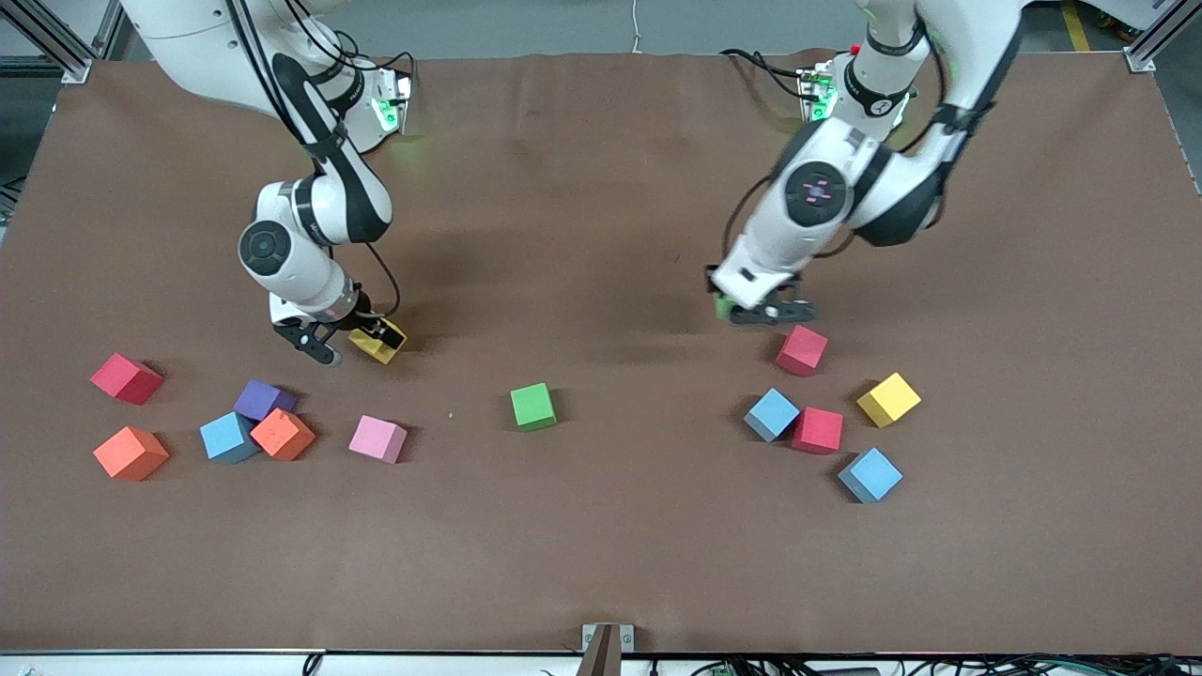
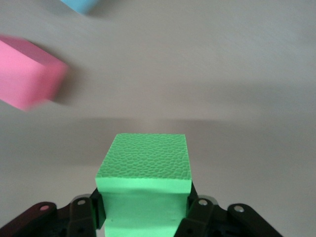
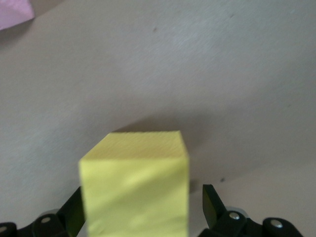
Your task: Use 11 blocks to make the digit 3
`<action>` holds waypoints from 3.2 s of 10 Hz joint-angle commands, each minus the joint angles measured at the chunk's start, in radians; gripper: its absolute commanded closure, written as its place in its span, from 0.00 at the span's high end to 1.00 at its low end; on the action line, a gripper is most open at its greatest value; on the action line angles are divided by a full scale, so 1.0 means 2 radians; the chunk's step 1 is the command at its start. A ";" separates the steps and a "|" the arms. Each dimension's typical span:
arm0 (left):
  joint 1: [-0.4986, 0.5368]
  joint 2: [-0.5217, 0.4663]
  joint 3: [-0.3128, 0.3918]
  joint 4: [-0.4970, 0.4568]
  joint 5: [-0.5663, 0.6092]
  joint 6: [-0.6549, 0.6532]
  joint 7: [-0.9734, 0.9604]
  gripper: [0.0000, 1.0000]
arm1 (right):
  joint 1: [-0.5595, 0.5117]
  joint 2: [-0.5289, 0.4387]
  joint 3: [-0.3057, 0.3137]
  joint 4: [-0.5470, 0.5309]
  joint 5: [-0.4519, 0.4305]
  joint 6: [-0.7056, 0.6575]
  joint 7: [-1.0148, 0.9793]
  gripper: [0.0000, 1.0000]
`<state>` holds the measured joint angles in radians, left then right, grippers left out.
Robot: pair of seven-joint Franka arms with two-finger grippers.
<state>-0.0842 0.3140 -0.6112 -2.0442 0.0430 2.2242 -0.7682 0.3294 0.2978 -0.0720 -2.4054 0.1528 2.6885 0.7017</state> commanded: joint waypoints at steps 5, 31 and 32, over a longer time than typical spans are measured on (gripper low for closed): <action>-0.178 0.139 0.000 0.070 0.069 0.056 -0.189 0.18 | 0.009 -0.016 -0.005 -0.012 0.002 0.006 0.012 1.00; 0.167 0.075 0.001 -0.005 0.177 0.034 -0.412 1.00 | 0.216 -0.067 -0.004 0.055 -0.033 -0.087 0.616 0.01; 0.177 0.075 0.001 -0.028 0.200 0.058 -0.431 1.00 | 0.232 -0.065 -0.003 0.055 -0.033 -0.086 0.673 0.01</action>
<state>0.2404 0.4818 -0.5989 -2.0323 0.3929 2.2793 -1.5732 0.7537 0.1656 -0.0706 -2.2990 0.0813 2.5194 1.9171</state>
